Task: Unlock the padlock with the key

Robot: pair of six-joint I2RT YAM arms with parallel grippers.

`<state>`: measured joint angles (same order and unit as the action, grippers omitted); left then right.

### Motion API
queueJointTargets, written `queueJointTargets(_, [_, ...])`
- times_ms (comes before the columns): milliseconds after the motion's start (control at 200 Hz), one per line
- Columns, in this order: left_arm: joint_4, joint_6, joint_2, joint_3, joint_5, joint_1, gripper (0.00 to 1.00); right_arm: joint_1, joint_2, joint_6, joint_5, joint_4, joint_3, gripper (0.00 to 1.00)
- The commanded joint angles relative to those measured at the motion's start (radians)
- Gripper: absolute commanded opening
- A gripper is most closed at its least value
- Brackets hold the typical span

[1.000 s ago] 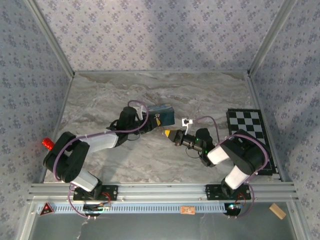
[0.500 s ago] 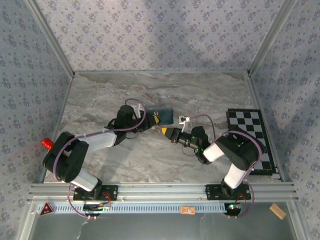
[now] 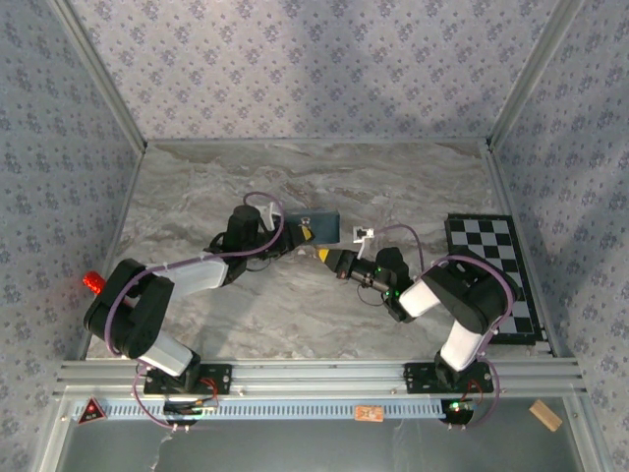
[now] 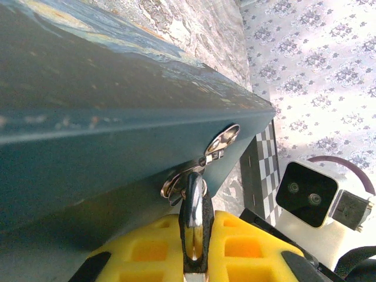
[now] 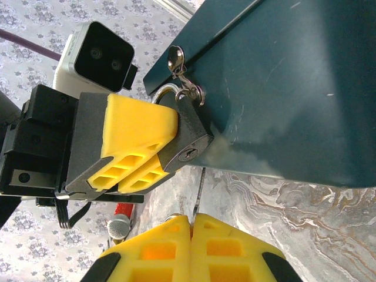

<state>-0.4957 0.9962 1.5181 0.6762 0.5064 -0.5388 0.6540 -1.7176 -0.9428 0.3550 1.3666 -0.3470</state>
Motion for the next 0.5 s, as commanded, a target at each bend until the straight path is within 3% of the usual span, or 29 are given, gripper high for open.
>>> queueJointTargets(0, [-0.094, -0.002, -0.047, 0.008, 0.032, 0.01, 0.0, -0.004, 0.01, -0.014, -0.014, 0.027, -0.008, 0.0])
queueJointTargets(495, [-0.152, 0.025, -0.028, -0.013, 0.034, 0.012, 0.0, -0.012, 0.041, -0.044, -0.008, 0.028, -0.026, 0.0])
